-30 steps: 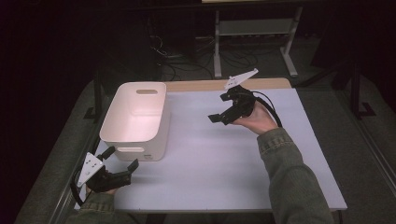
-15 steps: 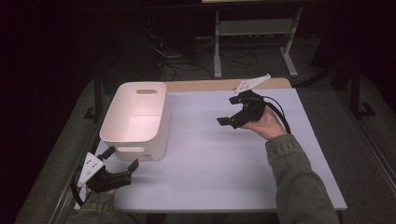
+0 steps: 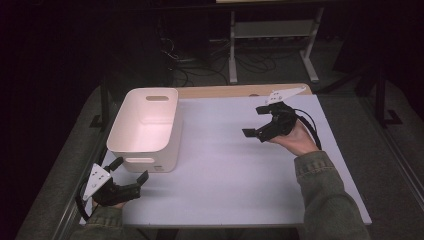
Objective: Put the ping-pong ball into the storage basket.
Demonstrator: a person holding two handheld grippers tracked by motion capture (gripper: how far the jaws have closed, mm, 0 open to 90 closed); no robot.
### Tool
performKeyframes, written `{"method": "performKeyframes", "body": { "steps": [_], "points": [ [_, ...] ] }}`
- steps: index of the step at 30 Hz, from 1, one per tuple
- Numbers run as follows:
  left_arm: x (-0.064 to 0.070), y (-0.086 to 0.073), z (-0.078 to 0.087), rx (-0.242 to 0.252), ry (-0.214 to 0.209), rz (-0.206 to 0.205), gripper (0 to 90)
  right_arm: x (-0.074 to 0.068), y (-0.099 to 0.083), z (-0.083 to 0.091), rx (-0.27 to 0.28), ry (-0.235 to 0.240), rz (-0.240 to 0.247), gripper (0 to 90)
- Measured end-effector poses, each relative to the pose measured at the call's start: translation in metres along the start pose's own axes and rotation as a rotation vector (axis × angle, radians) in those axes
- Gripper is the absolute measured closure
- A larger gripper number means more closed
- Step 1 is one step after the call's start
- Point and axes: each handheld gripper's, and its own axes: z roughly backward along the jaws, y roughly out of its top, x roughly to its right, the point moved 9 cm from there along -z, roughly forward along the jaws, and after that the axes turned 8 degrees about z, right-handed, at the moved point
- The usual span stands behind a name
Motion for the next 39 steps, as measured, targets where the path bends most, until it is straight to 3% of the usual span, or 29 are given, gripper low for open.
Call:
{"method": "performKeyframes", "body": {
  "steps": [25,39],
  "points": [
    [0.000,0.000,0.001,0.002,0.000,0.004,0.0,0.005,-0.033,0.029,0.026,-0.067,-0.048,0.0],
    [0.000,0.000,0.001,-0.001,0.002,0.003,0.0,0.004,-0.068,0.043,0.026,-0.091,-0.096,0.0]
  ]
}}
